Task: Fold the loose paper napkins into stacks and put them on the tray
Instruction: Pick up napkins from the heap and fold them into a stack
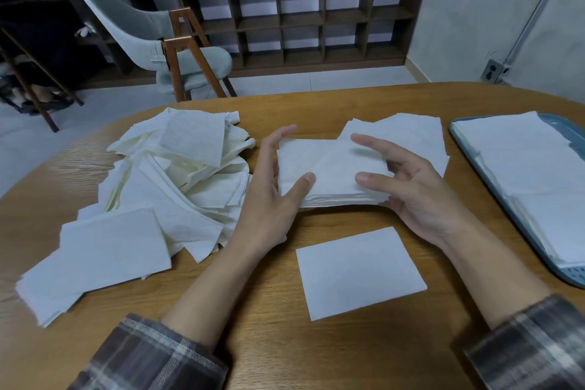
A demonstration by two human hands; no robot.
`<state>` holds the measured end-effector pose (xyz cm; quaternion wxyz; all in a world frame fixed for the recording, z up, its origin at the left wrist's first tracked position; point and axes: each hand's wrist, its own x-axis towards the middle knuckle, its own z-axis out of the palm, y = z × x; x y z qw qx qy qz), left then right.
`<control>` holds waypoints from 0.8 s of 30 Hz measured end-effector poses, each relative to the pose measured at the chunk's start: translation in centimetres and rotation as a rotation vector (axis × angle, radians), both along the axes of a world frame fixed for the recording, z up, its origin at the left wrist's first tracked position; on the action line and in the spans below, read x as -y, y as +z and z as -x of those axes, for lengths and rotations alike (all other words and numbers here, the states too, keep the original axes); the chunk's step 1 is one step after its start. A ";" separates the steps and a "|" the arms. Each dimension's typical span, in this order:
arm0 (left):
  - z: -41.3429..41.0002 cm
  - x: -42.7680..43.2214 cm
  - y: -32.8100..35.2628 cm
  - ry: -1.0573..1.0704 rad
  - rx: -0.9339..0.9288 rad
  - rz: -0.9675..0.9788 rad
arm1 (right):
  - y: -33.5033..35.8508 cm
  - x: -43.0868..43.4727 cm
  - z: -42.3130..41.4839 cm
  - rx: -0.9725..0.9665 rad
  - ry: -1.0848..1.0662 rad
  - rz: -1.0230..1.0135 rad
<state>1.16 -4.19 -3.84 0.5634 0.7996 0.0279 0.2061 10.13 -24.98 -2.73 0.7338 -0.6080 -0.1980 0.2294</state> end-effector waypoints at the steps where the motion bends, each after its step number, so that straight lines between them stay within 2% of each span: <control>1: 0.0 0.0 0.0 -0.010 0.003 0.002 | -0.1 0.0 0.0 0.003 -0.006 0.016; 11: 0.1 0.2 0.5 -0.124 0.032 -0.070 | -0.6 0.0 -0.1 0.025 -0.039 0.102; 15: -0.1 0.2 -0.7 -0.046 -0.034 -0.172 | -0.9 0.2 -0.3 0.278 -0.161 0.251; 18: 0.0 0.4 -1.2 -0.071 -0.118 -0.333 | -1.3 0.3 -0.7 0.448 -0.299 0.367; 24: 0.6 1.1 -0.8 -0.322 -0.169 -0.496 | -1.9 0.2 -1.2 0.501 -0.385 0.389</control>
